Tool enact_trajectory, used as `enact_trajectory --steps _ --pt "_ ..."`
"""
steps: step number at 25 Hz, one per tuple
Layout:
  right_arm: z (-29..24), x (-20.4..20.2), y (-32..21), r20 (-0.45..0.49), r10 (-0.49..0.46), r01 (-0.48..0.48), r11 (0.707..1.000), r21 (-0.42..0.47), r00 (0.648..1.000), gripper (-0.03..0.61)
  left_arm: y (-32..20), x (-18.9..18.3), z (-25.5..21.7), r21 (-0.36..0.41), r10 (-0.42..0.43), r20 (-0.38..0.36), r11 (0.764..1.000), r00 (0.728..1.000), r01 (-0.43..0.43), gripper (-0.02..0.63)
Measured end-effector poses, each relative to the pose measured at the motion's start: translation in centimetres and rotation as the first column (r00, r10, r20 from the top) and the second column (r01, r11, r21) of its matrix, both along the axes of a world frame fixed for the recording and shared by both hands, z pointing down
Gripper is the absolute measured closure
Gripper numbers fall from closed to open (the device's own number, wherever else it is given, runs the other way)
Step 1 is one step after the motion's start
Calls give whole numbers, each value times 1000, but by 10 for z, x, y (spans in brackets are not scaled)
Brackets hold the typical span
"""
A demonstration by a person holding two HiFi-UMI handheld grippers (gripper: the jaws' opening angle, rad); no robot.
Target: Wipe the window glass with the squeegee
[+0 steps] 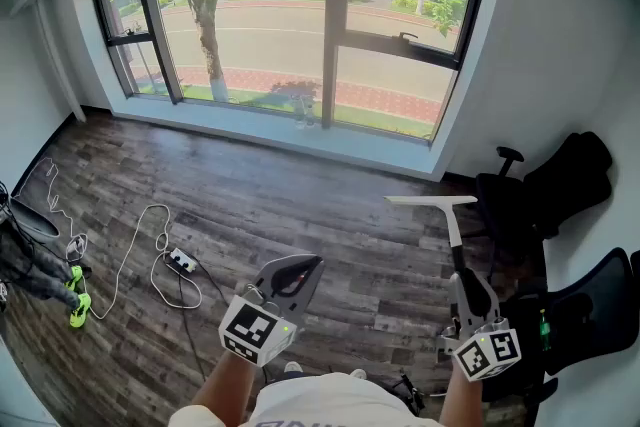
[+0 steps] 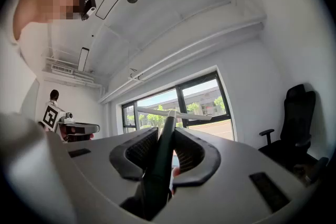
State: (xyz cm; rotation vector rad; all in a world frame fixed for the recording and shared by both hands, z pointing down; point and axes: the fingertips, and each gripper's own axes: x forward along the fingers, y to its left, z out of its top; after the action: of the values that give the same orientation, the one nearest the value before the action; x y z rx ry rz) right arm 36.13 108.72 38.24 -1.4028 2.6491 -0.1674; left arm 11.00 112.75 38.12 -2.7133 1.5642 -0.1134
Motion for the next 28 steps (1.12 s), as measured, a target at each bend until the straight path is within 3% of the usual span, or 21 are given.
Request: enact_trajectory --steps 10,18,28 --pt "1 -11 4 -44 -12 12 1000 5 999 479 9 -11 -3 20 -31 -11 999 999 31 597" --pt "-11 -18 12 -114 2 9 996 90 993 479 9 -7 1 -3 -22 -9 1000 1000 22 597" --pt "0 -7 4 -96 6 -1 999 50 995 479 2 -1 8 -17 -13 -10 1000 1000 13 597"
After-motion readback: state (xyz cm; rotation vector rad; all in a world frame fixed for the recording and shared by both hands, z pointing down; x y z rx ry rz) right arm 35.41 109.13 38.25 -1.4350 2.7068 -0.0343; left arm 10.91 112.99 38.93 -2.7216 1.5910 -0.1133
